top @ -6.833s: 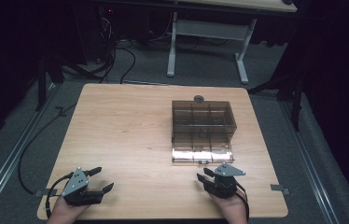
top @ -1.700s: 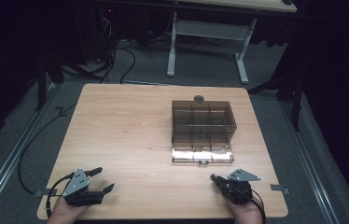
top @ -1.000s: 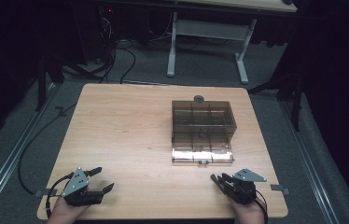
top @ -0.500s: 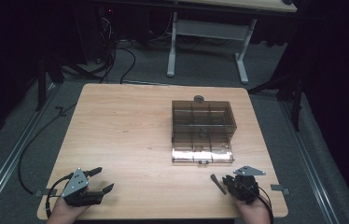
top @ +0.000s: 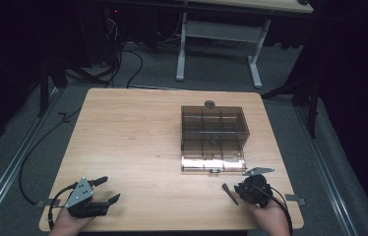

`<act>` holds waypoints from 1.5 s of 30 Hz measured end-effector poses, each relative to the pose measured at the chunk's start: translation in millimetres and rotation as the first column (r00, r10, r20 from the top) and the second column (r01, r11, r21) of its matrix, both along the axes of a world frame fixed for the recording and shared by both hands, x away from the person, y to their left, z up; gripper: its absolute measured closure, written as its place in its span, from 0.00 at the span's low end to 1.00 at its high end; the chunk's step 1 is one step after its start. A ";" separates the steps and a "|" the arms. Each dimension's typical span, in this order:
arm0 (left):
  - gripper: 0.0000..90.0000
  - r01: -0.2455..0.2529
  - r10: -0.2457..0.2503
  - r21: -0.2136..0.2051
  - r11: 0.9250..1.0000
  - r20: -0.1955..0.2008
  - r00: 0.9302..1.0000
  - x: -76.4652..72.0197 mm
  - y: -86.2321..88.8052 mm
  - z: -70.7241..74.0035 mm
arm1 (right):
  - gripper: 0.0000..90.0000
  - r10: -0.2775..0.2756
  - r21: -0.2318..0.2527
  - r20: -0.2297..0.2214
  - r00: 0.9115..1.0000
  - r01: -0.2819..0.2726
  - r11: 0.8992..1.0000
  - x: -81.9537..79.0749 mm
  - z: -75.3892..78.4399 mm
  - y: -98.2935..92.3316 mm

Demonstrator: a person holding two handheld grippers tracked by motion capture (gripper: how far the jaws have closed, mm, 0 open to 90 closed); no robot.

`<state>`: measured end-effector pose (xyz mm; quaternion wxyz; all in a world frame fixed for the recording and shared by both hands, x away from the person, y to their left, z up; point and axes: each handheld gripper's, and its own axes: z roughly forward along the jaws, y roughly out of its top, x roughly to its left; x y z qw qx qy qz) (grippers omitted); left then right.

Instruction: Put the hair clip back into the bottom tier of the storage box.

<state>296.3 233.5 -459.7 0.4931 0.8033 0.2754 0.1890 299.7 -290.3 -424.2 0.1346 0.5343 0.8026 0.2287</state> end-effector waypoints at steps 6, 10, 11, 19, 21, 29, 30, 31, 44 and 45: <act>0.27 0.001 -0.001 0.000 1.000 0.000 1.000 -0.1 0.0 0.0 | 0.83 0.007 -0.009 -0.051 0.999 -0.008 1.000 4.6 3.0 2.1; 0.27 0.002 -0.002 0.001 1.000 0.000 1.000 -0.2 -0.2 0.0 | 0.83 0.020 -0.026 -0.092 0.996 -0.023 0.999 8.6 4.9 4.8; 0.27 0.003 -0.003 0.001 1.000 0.001 1.000 -0.2 -0.2 0.0 | 0.83 0.024 -0.026 -0.100 0.995 -0.026 0.999 9.3 4.9 5.3; 0.27 0.003 -0.003 0.002 1.000 0.000 1.000 -0.2 -0.3 0.0 | 0.83 0.033 -0.040 -0.141 0.990 -0.039 0.998 12.9 6.8 7.4; 0.27 0.003 -0.003 0.002 1.000 0.001 1.000 -0.2 -0.3 0.0 | 0.82 0.038 -0.044 -0.157 0.987 -0.045 0.998 13.8 7.2 7.7; 0.27 0.005 -0.005 0.001 1.000 -0.003 1.000 0.0 -0.3 0.0 | 0.82 0.061 -0.089 -0.217 0.974 -0.082 0.993 17.2 10.3 10.2; 0.27 0.005 -0.005 0.001 1.000 -0.003 1.000 0.0 -0.3 0.0 | 0.82 0.061 -0.089 -0.217 0.974 -0.082 0.993 17.2 10.3 10.2; 0.27 0.005 -0.005 0.002 1.000 -0.001 1.000 0.0 -0.3 0.0 | 0.81 0.062 -0.088 -0.218 0.974 -0.083 0.993 17.2 10.4 10.5; 0.27 0.008 -0.008 0.001 1.000 -0.006 1.000 0.1 -0.2 0.0 | 0.80 0.083 -0.106 -0.299 0.951 -0.120 0.987 22.4 16.3 13.3; 0.27 0.008 -0.008 0.000 1.000 -0.006 1.000 0.1 -0.1 0.0 | 0.80 0.086 -0.105 -0.303 0.949 -0.122 0.987 22.8 16.8 13.9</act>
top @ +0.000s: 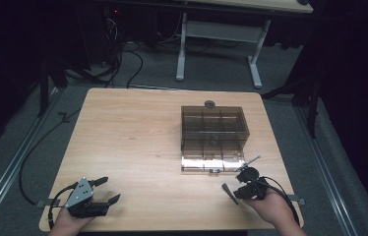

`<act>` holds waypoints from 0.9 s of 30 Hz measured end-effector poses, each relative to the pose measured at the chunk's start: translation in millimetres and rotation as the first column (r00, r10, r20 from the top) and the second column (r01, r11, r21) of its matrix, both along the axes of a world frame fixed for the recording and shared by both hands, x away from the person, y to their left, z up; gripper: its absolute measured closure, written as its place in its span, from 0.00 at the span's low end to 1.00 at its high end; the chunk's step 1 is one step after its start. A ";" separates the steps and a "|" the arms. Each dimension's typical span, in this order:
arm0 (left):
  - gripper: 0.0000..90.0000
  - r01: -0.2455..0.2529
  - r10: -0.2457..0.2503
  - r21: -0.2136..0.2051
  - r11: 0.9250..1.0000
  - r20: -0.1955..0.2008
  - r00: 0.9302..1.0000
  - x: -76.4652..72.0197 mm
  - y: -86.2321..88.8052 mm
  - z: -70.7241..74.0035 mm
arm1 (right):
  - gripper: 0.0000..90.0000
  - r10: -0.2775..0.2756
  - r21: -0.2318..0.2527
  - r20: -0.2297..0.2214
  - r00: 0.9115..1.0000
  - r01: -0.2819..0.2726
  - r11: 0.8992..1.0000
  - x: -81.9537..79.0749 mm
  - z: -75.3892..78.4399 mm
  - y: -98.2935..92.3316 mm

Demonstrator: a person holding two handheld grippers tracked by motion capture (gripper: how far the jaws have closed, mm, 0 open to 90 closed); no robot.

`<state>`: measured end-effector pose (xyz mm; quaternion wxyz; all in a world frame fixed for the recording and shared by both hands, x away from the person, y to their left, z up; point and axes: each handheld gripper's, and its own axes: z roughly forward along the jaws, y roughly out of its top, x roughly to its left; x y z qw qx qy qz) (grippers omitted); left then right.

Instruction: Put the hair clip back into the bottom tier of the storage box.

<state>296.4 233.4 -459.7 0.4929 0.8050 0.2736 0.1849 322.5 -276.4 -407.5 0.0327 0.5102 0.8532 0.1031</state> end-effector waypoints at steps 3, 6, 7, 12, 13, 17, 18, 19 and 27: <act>0.27 0.001 -0.001 0.001 1.000 0.001 1.000 -0.1 0.2 0.1 | 0.80 0.014 0.001 -0.015 1.000 -0.014 1.000 1.6 1.2 2.4; 0.27 0.001 -0.001 -0.001 1.000 0.002 1.000 -0.2 0.1 0.0 | 0.79 0.024 -0.007 -0.028 0.999 -0.024 1.000 2.7 3.0 6.5; 0.27 0.002 -0.002 -0.001 1.000 0.002 1.000 -0.2 0.1 0.0 | 0.78 0.031 -0.017 -0.040 0.999 -0.032 0.999 4.1 4.2 9.0; 0.27 0.002 -0.002 0.000 1.000 0.001 1.000 -0.2 0.1 0.0 | 0.78 0.045 -0.017 -0.055 0.997 -0.046 0.999 6.6 4.3 12.9; 0.27 0.003 -0.003 0.001 1.000 0.001 1.000 -0.1 0.1 0.0 | 0.78 0.046 -0.023 -0.057 0.997 -0.048 0.999 7.0 4.4 13.8; 0.27 0.003 -0.003 0.001 1.000 0.001 1.000 -0.1 0.0 0.0 | 0.76 0.059 -0.030 -0.075 0.995 -0.061 0.998 10.3 1.7 17.7; 0.27 0.004 -0.004 0.001 1.000 0.001 1.000 0.0 0.1 0.0 | 0.75 0.061 -0.026 -0.078 0.995 -0.063 0.998 10.9 0.7 18.5; 0.27 0.003 -0.003 0.001 1.000 0.000 1.000 0.0 0.0 0.0 | 0.74 0.069 -0.030 -0.081 0.994 -0.072 0.997 11.9 0.3 19.1; 0.27 0.006 -0.006 0.005 1.000 -0.001 1.000 -0.1 -0.2 0.1 | 0.76 0.077 -0.045 -0.089 0.993 -0.082 0.996 16.6 -2.1 25.6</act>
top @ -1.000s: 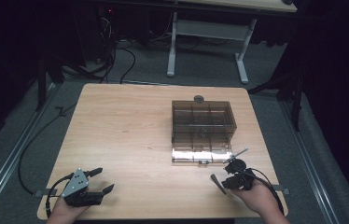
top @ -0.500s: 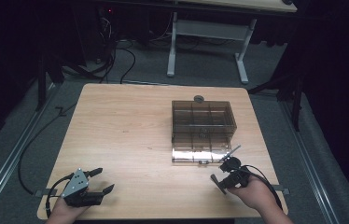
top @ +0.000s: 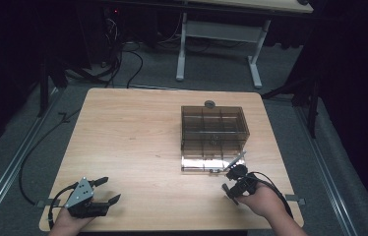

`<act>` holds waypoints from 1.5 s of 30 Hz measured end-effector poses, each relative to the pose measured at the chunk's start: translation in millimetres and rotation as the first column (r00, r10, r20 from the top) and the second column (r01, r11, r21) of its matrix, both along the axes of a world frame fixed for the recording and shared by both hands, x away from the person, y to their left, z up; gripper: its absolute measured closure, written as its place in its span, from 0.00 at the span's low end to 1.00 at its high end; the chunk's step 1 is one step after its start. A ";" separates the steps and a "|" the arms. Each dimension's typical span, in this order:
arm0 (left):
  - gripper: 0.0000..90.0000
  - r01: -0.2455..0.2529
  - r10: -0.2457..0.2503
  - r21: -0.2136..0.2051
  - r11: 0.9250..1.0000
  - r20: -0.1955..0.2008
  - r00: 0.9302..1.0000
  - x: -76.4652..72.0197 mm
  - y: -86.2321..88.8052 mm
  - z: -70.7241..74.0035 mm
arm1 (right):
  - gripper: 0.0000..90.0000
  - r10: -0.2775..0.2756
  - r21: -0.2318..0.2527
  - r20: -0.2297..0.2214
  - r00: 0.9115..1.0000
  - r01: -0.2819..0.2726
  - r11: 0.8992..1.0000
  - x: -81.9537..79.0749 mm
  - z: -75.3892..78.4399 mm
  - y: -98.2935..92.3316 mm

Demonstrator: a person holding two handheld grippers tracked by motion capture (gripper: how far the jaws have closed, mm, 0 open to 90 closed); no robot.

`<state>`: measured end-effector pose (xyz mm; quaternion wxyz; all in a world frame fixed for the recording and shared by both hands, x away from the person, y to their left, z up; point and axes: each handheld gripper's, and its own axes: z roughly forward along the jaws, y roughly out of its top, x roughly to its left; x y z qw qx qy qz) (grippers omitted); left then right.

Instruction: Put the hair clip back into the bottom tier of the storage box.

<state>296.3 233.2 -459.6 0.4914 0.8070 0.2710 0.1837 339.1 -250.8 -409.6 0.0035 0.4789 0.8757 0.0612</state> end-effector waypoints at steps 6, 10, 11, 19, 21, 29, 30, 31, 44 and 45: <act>0.27 0.000 0.000 0.001 1.000 0.000 1.000 0.2 0.0 0.0 | 0.78 0.011 -0.020 -0.010 1.000 -0.011 1.000 3.6 -1.0 4.6; 0.27 0.003 -0.003 0.001 1.000 -0.001 1.000 0.2 0.0 0.0 | 0.80 0.004 -0.031 -0.011 1.000 -0.004 1.000 7.0 -1.4 6.7; 0.27 0.003 -0.003 0.001 1.000 -0.001 1.000 0.2 0.0 0.0 | 0.80 0.004 -0.031 -0.011 1.000 -0.004 1.000 7.0 -1.4 6.7; 0.27 0.004 -0.004 -0.001 1.000 -0.001 1.000 0.3 0.1 0.0 | 0.84 0.014 -0.041 -0.018 1.000 -0.015 0.999 11.4 -1.3 10.8; 0.27 0.004 -0.004 -0.002 1.000 -0.001 1.000 0.3 0.1 -0.1 | 0.85 0.011 -0.046 -0.019 1.000 -0.012 0.999 12.0 -2.0 10.8; 0.27 0.004 -0.004 -0.002 1.000 -0.001 1.000 0.3 0.1 0.0 | 0.87 0.018 -0.047 -0.026 1.000 -0.019 0.999 13.0 -2.6 11.2; 0.27 0.005 -0.005 -0.001 1.000 -0.003 1.000 0.4 0.2 0.0 | 0.87 0.016 -0.046 -0.027 1.000 -0.017 0.999 13.0 -2.7 11.6; 0.27 0.004 -0.004 -0.002 1.000 -0.001 1.000 0.3 0.1 -0.1 | 0.87 0.013 -0.044 -0.028 1.000 -0.015 0.999 13.1 -2.9 11.9; 0.27 0.006 -0.006 -0.003 1.000 -0.003 1.000 0.4 0.3 0.0 | 0.90 0.010 -0.063 -0.034 0.999 -0.012 0.998 13.5 -2.6 15.7; 0.27 0.006 -0.006 -0.003 1.000 -0.004 1.000 0.4 0.3 0.0 | 0.90 0.029 -0.059 -0.025 0.999 -0.030 0.998 14.8 -2.0 14.2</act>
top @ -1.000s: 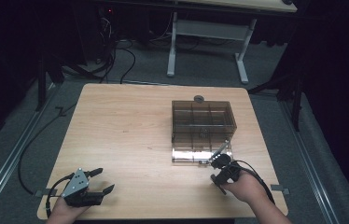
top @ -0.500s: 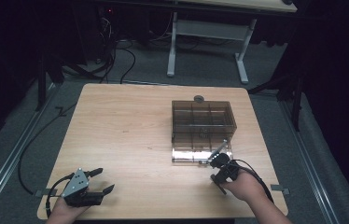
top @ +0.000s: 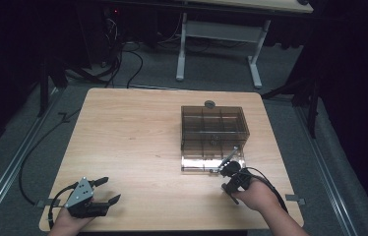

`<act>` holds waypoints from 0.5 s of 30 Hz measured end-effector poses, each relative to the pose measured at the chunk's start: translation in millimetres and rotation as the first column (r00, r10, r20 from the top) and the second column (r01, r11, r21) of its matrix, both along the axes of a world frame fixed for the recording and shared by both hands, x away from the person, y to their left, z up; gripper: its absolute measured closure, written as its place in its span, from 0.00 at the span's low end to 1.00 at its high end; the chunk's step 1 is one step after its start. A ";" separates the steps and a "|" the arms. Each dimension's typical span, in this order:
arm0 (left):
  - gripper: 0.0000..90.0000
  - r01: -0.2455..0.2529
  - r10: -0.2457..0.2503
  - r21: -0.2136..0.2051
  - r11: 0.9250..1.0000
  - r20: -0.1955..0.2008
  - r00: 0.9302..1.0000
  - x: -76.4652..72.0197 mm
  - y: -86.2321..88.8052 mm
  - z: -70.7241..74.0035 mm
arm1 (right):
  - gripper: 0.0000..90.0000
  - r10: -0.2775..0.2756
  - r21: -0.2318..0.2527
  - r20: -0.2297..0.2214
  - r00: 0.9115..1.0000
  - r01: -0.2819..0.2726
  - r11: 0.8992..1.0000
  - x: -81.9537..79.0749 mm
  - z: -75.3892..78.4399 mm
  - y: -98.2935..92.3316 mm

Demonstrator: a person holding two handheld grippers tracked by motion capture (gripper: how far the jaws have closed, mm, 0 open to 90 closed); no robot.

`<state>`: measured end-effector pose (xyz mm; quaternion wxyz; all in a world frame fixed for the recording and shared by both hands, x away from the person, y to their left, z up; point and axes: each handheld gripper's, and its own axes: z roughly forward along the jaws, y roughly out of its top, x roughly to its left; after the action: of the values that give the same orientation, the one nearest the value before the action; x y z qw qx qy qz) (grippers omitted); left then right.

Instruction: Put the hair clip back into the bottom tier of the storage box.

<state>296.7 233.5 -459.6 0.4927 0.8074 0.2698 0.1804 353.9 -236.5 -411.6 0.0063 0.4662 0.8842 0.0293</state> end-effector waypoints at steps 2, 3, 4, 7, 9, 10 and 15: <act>0.27 0.000 0.000 0.001 1.000 0.001 1.000 0.1 0.0 0.0 | 0.90 0.002 0.011 0.001 1.000 -0.002 1.000 1.2 2.2 -1.4; 0.27 0.000 0.000 0.000 1.000 0.000 1.000 0.1 0.0 0.0 | 0.90 -0.002 0.013 0.006 1.000 0.002 1.000 1.6 3.9 -1.8; 0.27 0.001 -0.001 0.000 1.000 0.000 1.000 0.1 0.1 0.0 | 0.90 -0.008 0.016 0.009 1.000 0.008 1.000 2.2 6.2 -2.4; 0.27 0.001 -0.001 0.001 1.000 0.000 1.000 0.2 0.1 0.0 | 0.90 -0.010 0.022 0.013 1.000 0.010 1.000 4.1 10.9 -3.8; 0.27 0.001 -0.001 0.001 1.000 0.000 1.000 0.1 0.0 0.0 | 0.90 -0.008 0.026 0.012 1.000 0.008 1.000 6.0 13.4 -5.0; 0.27 0.001 -0.001 0.001 1.000 0.001 1.000 0.0 0.0 0.0 | 0.90 -0.010 0.026 0.014 1.000 0.010 1.000 6.4 14.2 -4.9; 0.27 0.001 -0.001 0.001 1.000 0.000 1.000 0.1 0.0 0.0 | 0.90 0.010 0.028 0.015 1.000 -0.011 1.000 11.1 20.0 -3.0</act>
<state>296.8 233.5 -459.6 0.4923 0.8078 0.2693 0.1805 365.0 -239.5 -391.6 0.0063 0.4614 0.8860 0.0455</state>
